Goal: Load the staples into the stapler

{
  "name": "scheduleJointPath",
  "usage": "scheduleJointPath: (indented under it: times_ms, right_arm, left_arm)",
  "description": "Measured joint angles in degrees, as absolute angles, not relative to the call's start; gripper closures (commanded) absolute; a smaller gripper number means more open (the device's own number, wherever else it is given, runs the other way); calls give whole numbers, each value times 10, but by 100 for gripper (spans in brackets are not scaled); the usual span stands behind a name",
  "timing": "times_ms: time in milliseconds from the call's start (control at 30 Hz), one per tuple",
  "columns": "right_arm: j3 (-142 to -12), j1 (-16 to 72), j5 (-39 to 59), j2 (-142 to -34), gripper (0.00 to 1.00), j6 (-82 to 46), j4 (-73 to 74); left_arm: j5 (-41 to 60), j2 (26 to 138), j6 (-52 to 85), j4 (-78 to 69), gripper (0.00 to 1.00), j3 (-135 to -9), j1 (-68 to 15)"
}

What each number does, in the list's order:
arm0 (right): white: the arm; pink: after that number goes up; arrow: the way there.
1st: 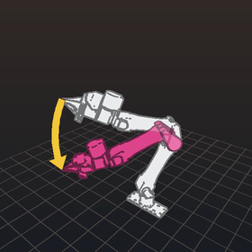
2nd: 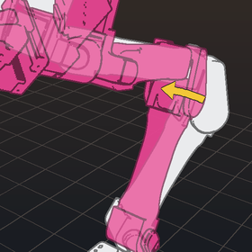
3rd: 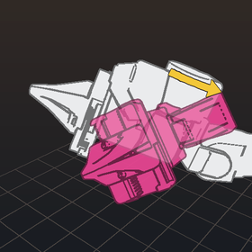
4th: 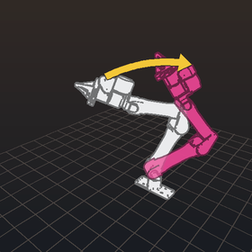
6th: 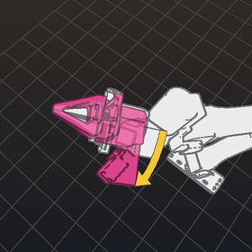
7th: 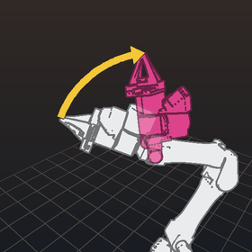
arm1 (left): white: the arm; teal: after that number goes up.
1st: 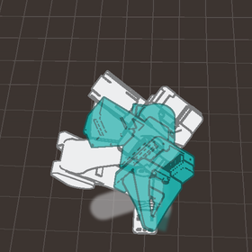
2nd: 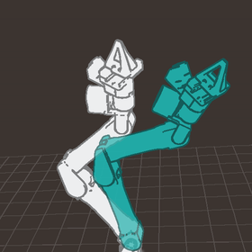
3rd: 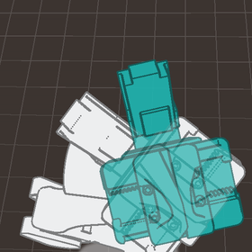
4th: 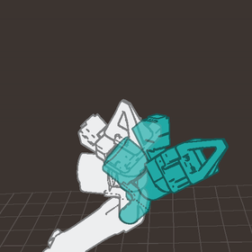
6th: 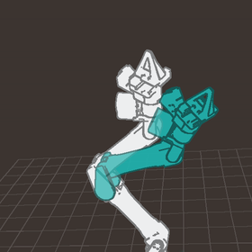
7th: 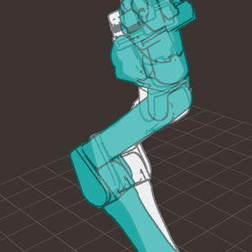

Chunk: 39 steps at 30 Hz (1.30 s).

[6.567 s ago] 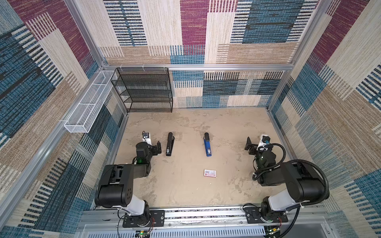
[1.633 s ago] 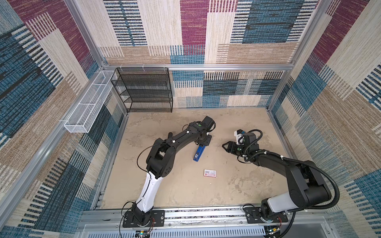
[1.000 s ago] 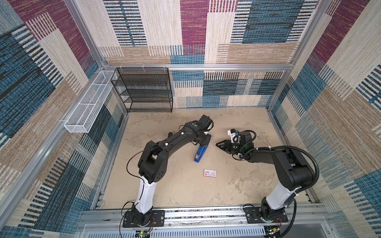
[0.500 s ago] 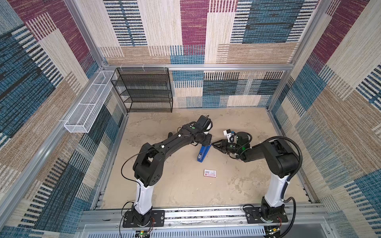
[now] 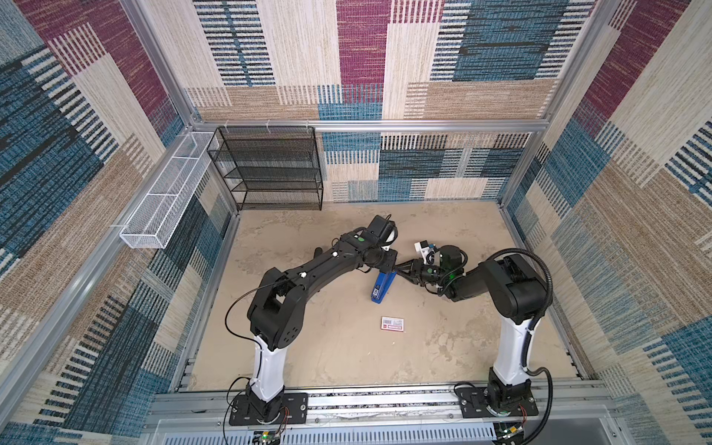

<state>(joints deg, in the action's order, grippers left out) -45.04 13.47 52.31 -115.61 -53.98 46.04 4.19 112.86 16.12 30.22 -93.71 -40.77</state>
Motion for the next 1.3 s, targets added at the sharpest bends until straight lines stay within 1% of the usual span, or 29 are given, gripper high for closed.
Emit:
scheduleJointPath:
  times_ms: [67, 100, 133, 233, 333, 733, 1300]
  right_arm:
    - [-451, 135, 525, -1159, 71, -542, 464]
    - [-453, 135, 526, -1160, 73, -542, 465]
    - [-455, 135, 529, -1163, 79, -544, 468]
    - [-460, 134, 535, -1171, 93, -564, 481]
    - [-470, 133, 538, -1180, 100, -571, 494]
    - [-494, 94, 547, -1213, 100, -593, 511]
    - [-498, 59, 533, -1253, 100, -642, 572]
  left_arm:
    - [47, 1124, 164, 293, 100, -930, -408]
    - [48, 1121, 164, 289, 100, -926, -408]
    - [49, 1119, 165, 287, 100, -924, -409]
    - [50, 1115, 166, 283, 100, -919, -409]
    - [47, 1111, 166, 286, 100, -910, -409]
    - [22, 1011, 163, 233, 100, -823, -410]
    - [13, 847, 160, 84, 100, -581, -411]
